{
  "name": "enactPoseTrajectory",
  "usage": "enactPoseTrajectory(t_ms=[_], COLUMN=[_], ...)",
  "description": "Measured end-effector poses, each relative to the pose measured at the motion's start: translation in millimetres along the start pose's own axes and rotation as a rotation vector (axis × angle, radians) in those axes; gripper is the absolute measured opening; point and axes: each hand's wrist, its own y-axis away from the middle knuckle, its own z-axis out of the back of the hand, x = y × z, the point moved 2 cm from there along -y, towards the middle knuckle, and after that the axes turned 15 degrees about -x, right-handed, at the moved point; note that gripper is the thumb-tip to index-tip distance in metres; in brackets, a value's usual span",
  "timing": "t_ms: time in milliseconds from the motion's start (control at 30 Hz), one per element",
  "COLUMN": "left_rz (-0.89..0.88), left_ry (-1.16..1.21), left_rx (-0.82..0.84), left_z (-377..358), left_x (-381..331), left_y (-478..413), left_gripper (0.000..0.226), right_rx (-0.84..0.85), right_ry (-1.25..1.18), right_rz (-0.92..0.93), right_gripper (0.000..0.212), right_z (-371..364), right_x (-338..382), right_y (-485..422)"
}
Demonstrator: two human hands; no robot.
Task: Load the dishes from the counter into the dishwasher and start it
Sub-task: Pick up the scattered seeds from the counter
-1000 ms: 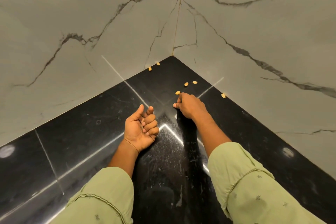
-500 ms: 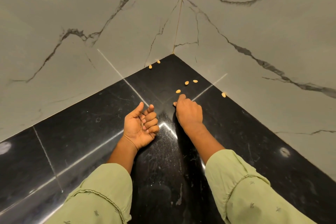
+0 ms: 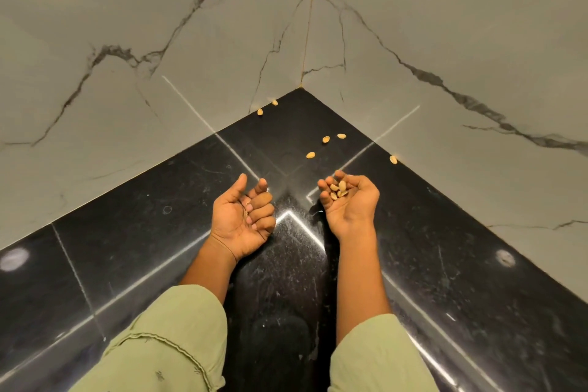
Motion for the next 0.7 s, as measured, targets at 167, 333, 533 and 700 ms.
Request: enactPoseTrajectory(t_ms=[167, 333, 533, 700], left_rz=[-0.002, -0.022, -0.045, -0.066], left_ry=[0.05, 0.098, 0.078, 0.056], left_rx=[-0.061, -0.103, -0.113, -0.147], left_z=[-2.3, -3.9, -12.2, -12.5], left_x=[-0.1, 0.4, 2.6, 0.4], left_y=[0.1, -1.7, -4.4, -4.4], left_gripper=[0.043, 0.056, 0.076, 0.078], right_rx=[0.02, -0.082, -0.047, -0.002], right_ry=[-0.016, 0.275, 1.365, 1.779], right_rz=[-0.009, 0.223, 0.851, 0.966], right_gripper=[0.063, 0.044, 0.034, 0.036], right_z=[-0.2, -5.4, -49.2, -75.0], right_x=[5.5, 10.7, 15.7, 14.1], right_y=[-8.9, -24.1, -44.5, -43.8])
